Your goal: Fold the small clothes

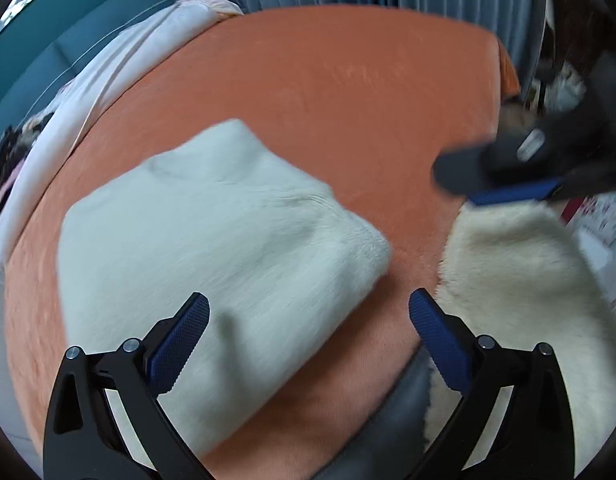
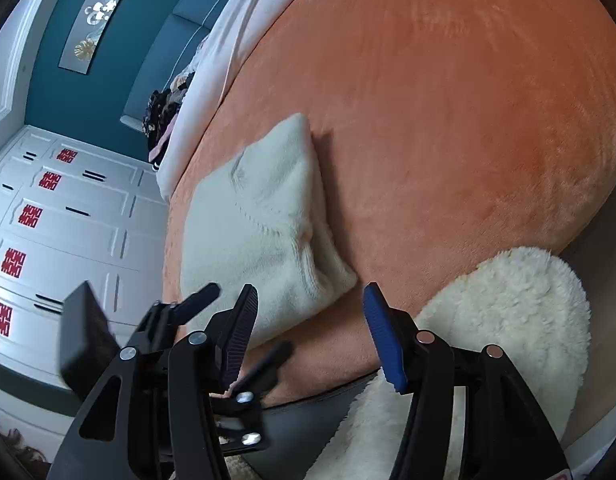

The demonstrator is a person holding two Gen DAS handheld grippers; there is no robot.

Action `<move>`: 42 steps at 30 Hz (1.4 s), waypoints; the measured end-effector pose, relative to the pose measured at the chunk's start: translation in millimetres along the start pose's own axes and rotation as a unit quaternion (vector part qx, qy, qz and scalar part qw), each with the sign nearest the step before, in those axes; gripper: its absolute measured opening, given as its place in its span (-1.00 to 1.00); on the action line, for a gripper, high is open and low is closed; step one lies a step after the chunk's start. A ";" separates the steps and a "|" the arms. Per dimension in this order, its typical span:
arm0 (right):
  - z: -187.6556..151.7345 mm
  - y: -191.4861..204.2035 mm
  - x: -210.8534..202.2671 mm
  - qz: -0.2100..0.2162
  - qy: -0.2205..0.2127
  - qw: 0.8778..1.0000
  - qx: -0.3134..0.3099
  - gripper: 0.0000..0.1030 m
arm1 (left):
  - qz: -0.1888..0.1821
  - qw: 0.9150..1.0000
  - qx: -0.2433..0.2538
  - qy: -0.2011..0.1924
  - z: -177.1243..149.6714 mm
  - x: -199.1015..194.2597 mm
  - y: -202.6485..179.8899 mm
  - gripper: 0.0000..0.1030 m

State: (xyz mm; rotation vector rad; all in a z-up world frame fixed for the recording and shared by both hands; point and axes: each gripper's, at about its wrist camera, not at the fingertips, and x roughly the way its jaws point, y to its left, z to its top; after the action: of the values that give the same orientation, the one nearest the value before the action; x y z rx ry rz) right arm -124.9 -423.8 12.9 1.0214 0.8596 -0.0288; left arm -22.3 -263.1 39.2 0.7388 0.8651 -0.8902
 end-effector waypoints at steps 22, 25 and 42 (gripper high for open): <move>10.1 103.6 117.3 0.041 0.108 0.984 -0.135 0.20 | -0.018 0.829 -0.537 -0.153 -154.2 -145.7 242.3 -1.00; 12.8 94.8 115.8 0.055 0.105 0.988 -0.098 0.35 | -0.016 0.869 -0.474 -0.140 -137.8 -149.4 216.1 -0.44; 60.2 171.1 152.4 0.124 0.224 0.959 -0.118 -0.79 | 0.023 0.991 -0.101 -0.086 -41.6 -38.3 74.8 0.79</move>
State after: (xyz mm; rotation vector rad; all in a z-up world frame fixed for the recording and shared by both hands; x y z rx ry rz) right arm 84.1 -320.6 55.1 0.9148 1.1067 0.5263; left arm 16.6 -182.5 67.3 0.4966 0.7678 -0.8001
